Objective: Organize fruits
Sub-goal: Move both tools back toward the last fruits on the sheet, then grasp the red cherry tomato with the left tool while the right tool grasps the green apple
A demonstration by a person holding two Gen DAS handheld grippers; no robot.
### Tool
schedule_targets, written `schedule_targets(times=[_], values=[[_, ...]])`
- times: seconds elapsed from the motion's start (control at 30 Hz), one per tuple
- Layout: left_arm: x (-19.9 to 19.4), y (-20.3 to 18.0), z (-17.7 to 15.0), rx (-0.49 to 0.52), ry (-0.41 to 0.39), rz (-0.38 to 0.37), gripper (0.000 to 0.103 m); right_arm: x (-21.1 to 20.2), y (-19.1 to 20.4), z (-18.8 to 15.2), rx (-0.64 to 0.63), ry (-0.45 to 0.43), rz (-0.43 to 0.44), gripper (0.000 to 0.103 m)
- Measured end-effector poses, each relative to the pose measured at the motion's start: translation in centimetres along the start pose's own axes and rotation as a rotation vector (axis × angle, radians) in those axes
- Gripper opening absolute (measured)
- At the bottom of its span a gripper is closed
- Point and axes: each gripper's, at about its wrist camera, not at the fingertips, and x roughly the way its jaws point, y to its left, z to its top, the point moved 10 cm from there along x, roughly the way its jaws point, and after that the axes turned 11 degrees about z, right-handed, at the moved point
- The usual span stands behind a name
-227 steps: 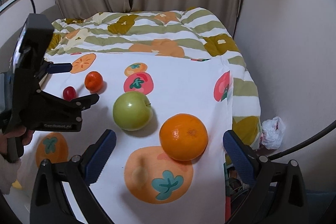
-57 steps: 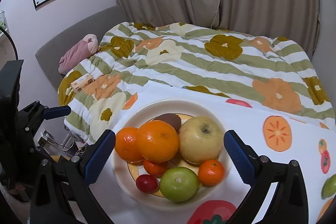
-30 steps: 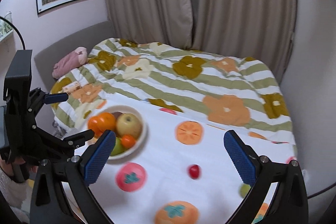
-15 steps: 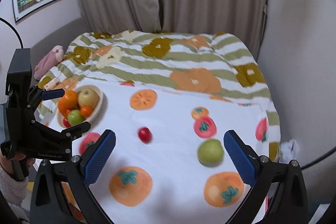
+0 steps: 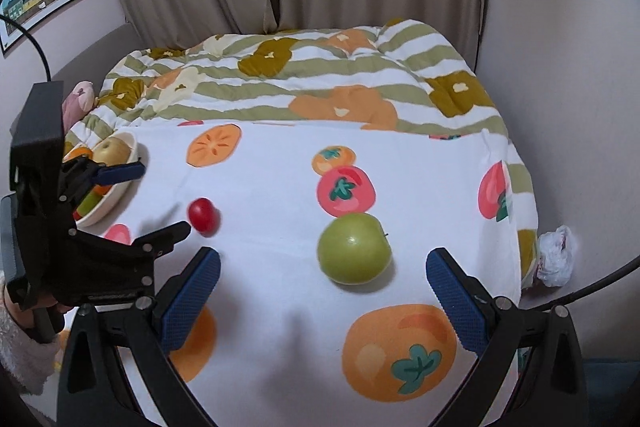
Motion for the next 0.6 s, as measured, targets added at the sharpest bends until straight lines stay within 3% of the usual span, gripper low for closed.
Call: schedule_targets(times=[0.13, 0.27, 0.47, 0.6], values=[[0.8, -0.8, 0.0, 0.009, 0.007, -0.020, 0.078, 1.0, -1.2, -0.4, 0.012, 0.016, -0.003, 0.102], [1.4, -1.9, -0.2, 0.051, 0.023, -0.034, 0.061, 1.8, -2.0, -0.8, 0.024, 0.030, 0.006, 0.099], [1.5, -2.7, -0.8, 0.054, 0.045, -0.063, 0.044, 2.4, -2.4, -1.2, 0.021, 0.046, 0.018, 0.095], [1.5, -2.8, -0.8, 0.050, 0.047, -0.065, 0.041, 2.9, -2.3, -1.3, 0.023, 0.054, 0.033, 0.091]])
